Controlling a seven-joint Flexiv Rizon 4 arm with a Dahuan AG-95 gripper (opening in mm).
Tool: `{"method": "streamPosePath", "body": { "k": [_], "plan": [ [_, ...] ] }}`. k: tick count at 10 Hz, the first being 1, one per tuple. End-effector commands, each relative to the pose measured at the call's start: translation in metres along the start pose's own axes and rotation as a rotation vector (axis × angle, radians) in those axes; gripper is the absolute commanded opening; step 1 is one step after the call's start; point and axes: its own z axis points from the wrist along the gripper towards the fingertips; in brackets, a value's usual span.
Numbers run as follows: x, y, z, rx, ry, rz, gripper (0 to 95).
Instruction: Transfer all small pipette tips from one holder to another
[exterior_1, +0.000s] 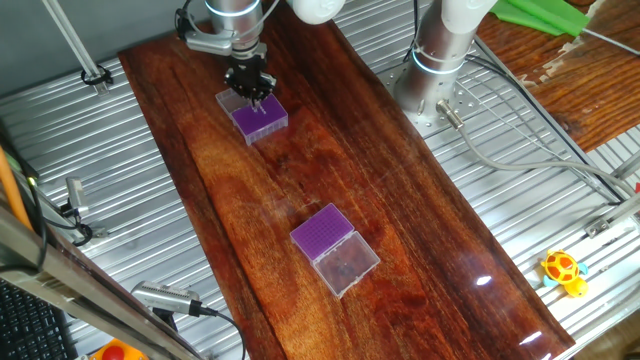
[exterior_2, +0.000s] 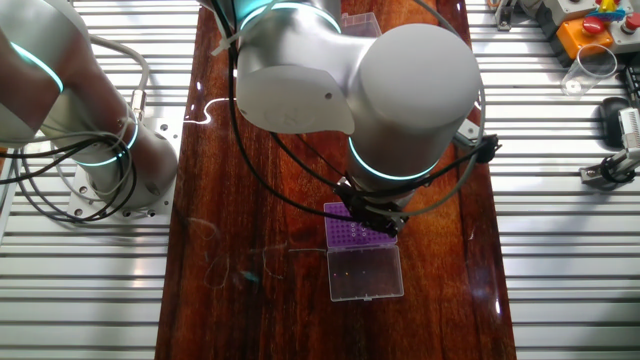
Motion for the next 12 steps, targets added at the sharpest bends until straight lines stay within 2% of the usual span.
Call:
{"method": "streamPosePath", "body": {
  "k": [1,12],
  "plan": [
    [-0.0001,-0.0004,-0.0002,0.001,0.002,0.001,0.0],
    [-0.0012,-0.0031,-0.0009,0.005,0.003,0.002,0.0]
  ]
}}
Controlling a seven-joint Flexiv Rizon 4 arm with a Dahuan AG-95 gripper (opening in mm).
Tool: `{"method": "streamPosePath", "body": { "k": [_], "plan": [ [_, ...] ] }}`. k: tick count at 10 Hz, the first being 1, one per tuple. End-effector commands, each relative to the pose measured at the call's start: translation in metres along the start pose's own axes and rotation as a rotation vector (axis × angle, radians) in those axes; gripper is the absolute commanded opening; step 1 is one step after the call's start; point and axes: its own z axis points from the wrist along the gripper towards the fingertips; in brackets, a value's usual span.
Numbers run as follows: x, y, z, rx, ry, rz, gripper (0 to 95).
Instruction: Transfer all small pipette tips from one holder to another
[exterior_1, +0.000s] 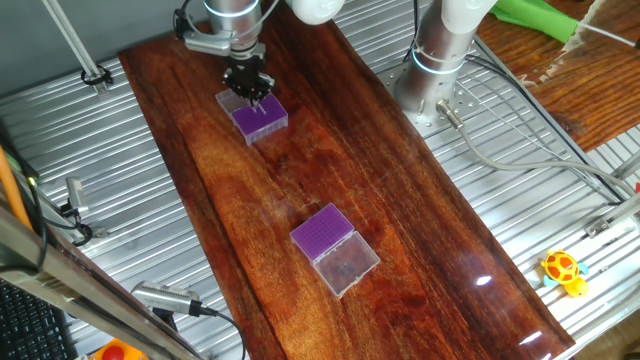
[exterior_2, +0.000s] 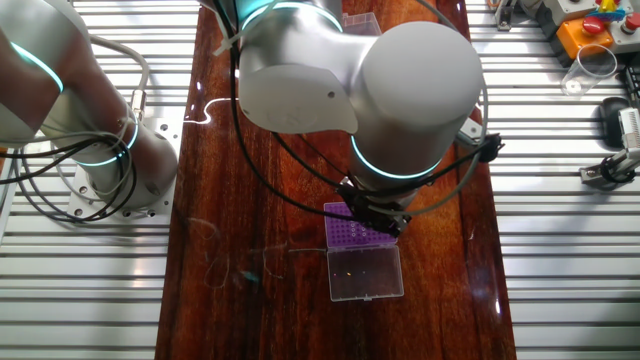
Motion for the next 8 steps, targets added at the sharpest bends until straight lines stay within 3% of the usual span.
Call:
{"method": "streamPosePath", "body": {
  "k": [1,8],
  "plan": [
    [0.0002,0.0003,-0.0003,0.000,0.000,-0.002,0.0],
    [0.0019,0.0029,0.0024,0.001,-0.001,-0.003,0.0]
  ]
}}
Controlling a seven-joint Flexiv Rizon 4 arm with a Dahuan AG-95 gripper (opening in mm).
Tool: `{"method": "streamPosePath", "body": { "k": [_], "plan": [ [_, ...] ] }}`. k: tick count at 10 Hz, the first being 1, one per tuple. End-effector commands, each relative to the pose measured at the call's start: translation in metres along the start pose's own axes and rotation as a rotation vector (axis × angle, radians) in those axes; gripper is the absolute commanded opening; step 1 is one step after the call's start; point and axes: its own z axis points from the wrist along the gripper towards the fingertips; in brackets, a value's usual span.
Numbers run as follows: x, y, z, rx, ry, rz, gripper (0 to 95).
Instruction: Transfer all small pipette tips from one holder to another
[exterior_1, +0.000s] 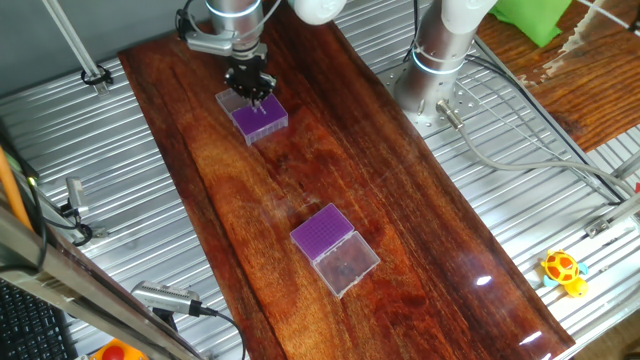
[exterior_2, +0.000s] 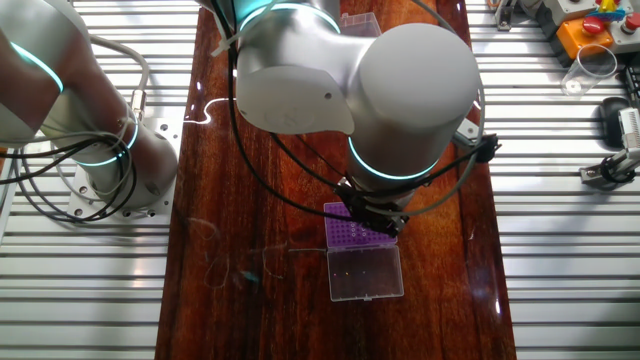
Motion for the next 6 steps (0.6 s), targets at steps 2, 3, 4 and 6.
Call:
{"method": "streamPosePath", "body": {
  "k": [2,3,4,6],
  "plan": [
    [-0.0005,-0.0006,0.0020,0.002,-0.001,-0.002,0.0],
    [-0.0006,-0.0008,0.0030,0.003,-0.002,-0.001,0.0],
    [-0.0006,-0.0009,0.0039,0.004,-0.001,-0.001,0.0],
    [-0.0010,-0.0018,0.0103,0.009,-0.001,-0.002,0.0]
  ]
}}
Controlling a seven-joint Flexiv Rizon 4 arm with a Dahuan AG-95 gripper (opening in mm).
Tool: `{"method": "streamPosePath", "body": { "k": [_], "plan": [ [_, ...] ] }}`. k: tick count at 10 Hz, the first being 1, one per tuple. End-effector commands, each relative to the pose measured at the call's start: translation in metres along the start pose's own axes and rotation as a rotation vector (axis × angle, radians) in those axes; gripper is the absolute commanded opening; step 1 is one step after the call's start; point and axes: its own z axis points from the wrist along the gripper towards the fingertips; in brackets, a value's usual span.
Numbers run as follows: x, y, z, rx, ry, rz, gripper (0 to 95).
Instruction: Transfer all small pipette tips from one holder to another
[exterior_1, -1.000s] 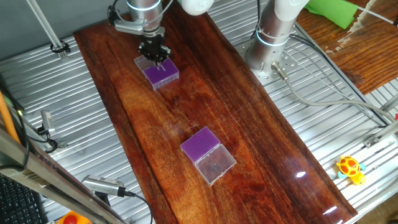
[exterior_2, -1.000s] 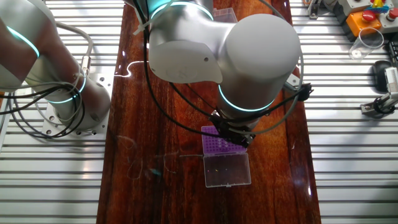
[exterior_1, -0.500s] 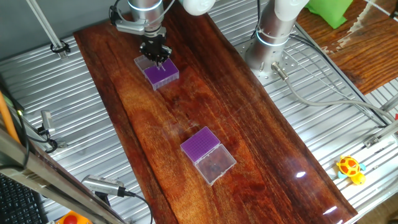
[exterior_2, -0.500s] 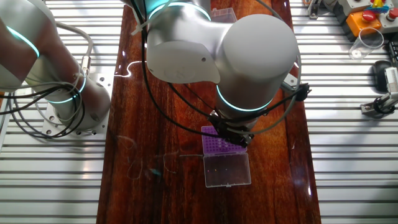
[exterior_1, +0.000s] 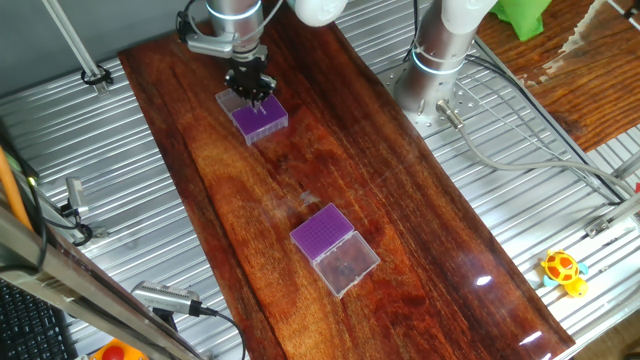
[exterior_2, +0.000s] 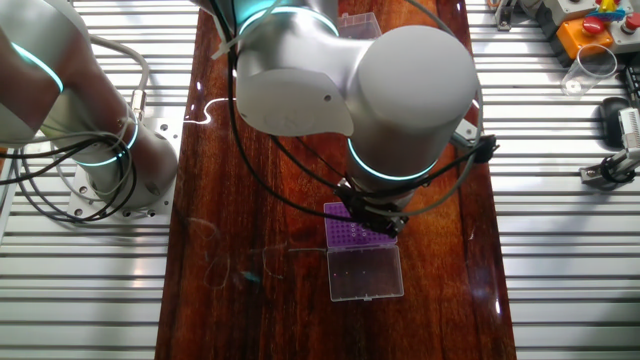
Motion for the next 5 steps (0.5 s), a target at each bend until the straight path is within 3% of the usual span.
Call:
{"method": "streamPosePath", "body": {
  "k": [1,3,4,5],
  "plan": [
    [0.0000,-0.0009,0.0046,0.003,0.004,-0.002,0.0],
    [-0.0003,-0.0011,0.0075,0.000,0.007,0.002,0.0],
    [-0.0003,-0.0011,0.0075,-0.002,0.005,-0.002,38.0],
    [-0.0003,-0.0011,0.0075,-0.002,0.005,-0.004,38.0]
  ]
}}
